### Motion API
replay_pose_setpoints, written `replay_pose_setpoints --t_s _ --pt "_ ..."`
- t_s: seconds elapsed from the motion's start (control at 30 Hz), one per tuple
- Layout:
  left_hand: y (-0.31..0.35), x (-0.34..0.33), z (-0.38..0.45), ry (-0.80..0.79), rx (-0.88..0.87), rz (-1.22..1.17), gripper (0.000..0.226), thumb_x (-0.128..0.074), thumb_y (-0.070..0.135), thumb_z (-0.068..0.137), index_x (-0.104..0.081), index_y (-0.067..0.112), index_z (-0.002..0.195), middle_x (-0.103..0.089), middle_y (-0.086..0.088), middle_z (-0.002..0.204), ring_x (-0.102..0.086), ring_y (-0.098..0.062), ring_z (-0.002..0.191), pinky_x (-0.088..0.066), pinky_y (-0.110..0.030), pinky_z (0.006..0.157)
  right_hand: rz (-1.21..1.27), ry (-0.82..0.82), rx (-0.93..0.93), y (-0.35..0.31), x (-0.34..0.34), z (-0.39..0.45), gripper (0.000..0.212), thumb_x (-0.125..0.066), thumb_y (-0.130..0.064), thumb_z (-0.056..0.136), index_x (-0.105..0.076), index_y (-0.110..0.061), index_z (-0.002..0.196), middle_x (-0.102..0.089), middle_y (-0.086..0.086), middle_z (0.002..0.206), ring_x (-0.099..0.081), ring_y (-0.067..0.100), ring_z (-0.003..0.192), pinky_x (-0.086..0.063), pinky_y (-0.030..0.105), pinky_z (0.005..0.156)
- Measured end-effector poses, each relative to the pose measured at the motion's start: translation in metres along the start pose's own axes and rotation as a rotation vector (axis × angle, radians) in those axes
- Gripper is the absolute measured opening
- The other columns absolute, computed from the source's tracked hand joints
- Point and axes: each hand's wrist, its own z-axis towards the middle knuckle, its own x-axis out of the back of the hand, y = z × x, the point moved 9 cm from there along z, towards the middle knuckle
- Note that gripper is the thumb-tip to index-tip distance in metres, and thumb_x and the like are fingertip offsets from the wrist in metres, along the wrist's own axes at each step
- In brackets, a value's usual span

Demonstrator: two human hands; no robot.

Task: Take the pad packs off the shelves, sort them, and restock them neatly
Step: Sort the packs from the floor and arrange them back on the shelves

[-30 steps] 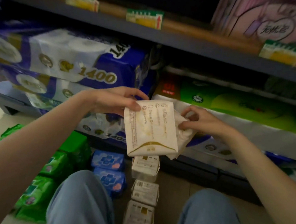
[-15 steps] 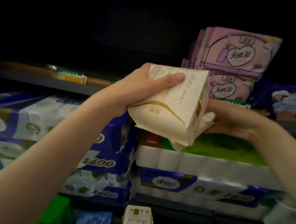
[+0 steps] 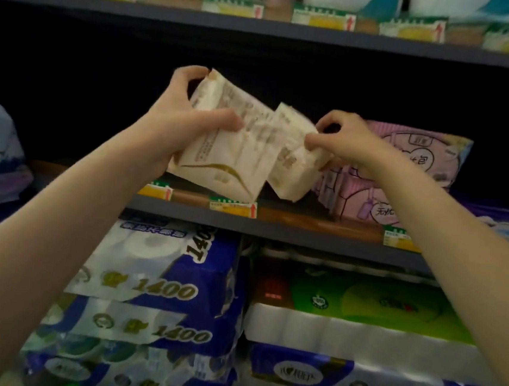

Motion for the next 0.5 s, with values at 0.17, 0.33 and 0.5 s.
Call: replay_pose_setpoints --t_s 0.17,0.33,0.5 --pt "-0.009 0.006 0.035 0.028 -0.107 0.336 0.092 -0.083 0.03 0.06 -0.027 0.043 0.132 -0.046 -0.006 0.127 -0.057 -0.029 0.105 -0.053 -0.05 0.084 -0.346 -0.112 0.021 0.026 -0.016 0.031 0.035 -0.073 -0.022 0.078 -0.055 -0.016 0.107 -0.049 0.004 0.108 -0.053 0.011 0.07 -0.045 0.017 0.041" --pt "-0.016 -0.009 0.056 0.028 -0.27 0.584 0.098 -0.083 0.027 0.059 -0.024 0.037 0.137 -0.043 0.001 0.128 -0.042 -0.025 0.12 -0.042 -0.048 0.099 -0.448 -0.1 0.093 0.03 -0.029 0.059 0.046 -0.072 -0.028 0.079 -0.051 -0.015 0.117 -0.049 0.001 0.1 -0.053 0.01 0.07 -0.042 0.019 0.049" --pt "-0.018 -0.018 0.047 -0.011 -0.541 0.901 0.102 -0.08 0.029 0.059 -0.019 0.037 0.139 -0.034 0.012 0.13 -0.023 -0.02 0.123 -0.027 -0.033 0.101 -0.696 -0.232 0.153 0.056 -0.068 0.082 0.04 -0.063 -0.019 0.086 -0.054 -0.016 0.125 -0.057 0.006 0.119 -0.056 0.022 0.105 -0.05 0.029 0.08"
